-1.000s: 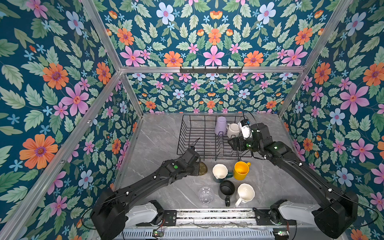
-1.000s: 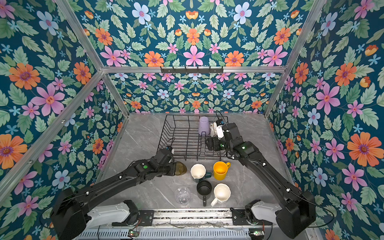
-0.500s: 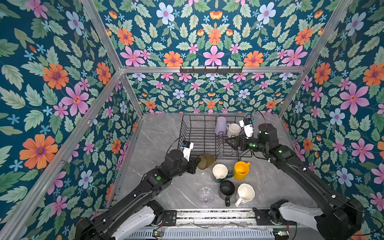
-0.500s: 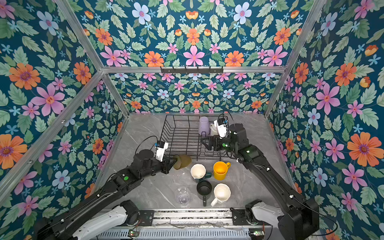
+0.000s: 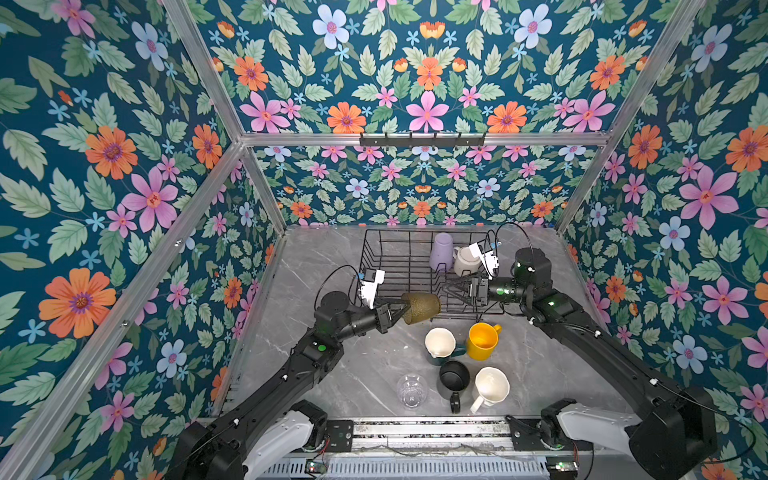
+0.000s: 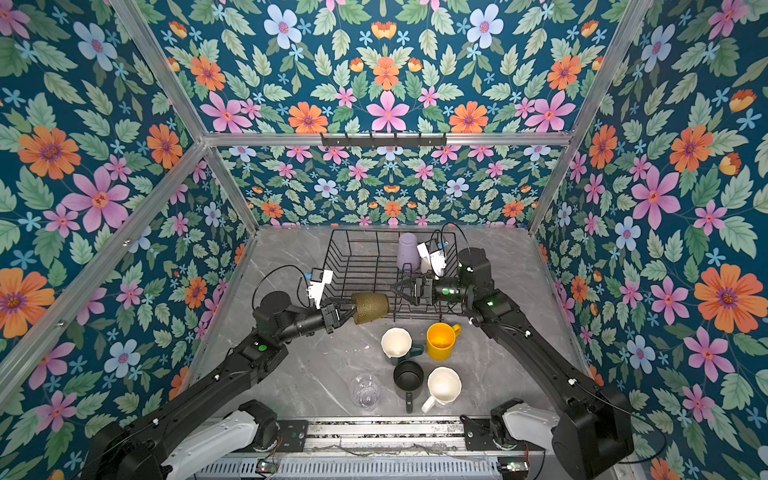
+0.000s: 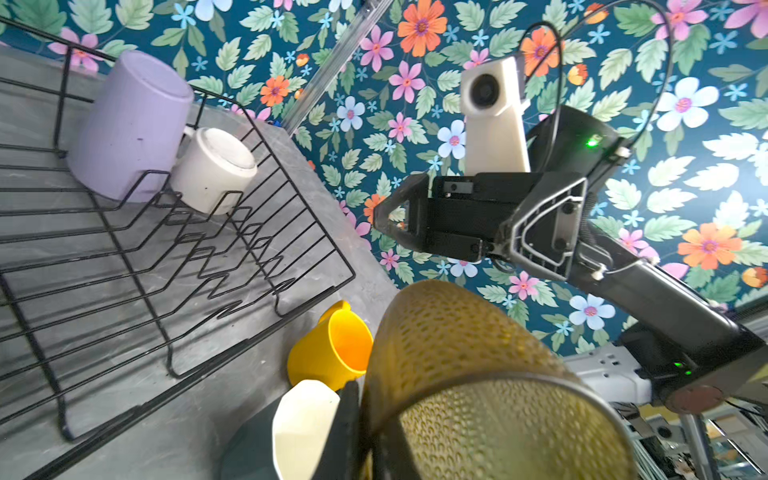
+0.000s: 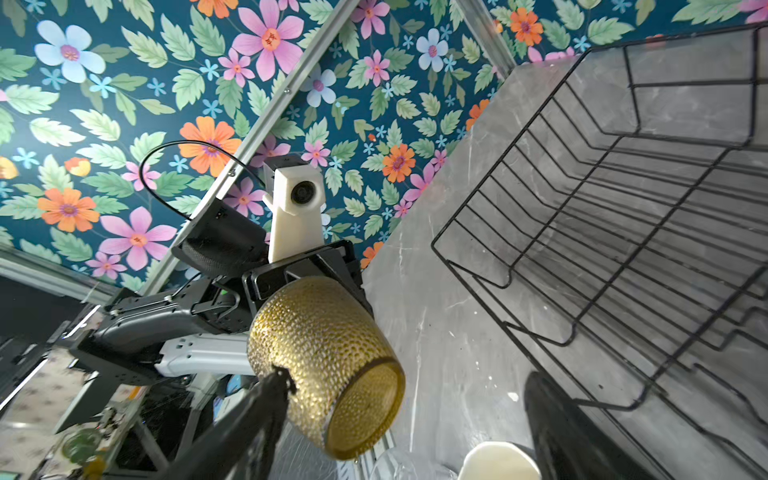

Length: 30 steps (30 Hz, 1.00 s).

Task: Load the cups into the dish rack
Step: 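Lift the olive glass with the left gripper toward the right gripper, then close the right gripper on the olive glass held by the left gripper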

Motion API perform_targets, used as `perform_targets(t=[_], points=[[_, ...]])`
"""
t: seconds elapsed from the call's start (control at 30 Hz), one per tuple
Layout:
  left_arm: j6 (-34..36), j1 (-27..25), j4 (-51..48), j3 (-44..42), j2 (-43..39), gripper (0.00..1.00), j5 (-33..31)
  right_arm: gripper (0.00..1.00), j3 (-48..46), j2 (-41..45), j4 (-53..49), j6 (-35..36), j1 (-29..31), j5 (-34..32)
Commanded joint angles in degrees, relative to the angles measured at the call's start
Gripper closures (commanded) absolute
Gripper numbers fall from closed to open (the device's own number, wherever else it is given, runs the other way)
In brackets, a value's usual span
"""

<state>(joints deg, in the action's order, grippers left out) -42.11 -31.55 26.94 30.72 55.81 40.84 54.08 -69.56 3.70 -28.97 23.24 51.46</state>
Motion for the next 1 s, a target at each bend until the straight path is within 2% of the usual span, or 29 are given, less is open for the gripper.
perform_targets(t=[0.0,0.17,0.57,0.97], points=[[-2.3,0.2,7.5,0.1,1.1,1.0,3.3,0.12,-0.2,-1.2,5.7,-2.8,0.2,5.8],[-2.7,0.2,8.5,0.6,2.7,1.0,3.9,0.12,-0.4,-2.5,7.6,-3.3,1.8,8.4],[-3.3,0.3,9.6,0.9,3.8,1.0,4.4,0.13,1.3,-5.4,6.0,-1.6,6.8,9.2],[-4.0,0.3,10.8,0.5,3.6,1.0,4.8,0.15,1.6,-6.6,7.6,-2.6,8.7,10.6]])
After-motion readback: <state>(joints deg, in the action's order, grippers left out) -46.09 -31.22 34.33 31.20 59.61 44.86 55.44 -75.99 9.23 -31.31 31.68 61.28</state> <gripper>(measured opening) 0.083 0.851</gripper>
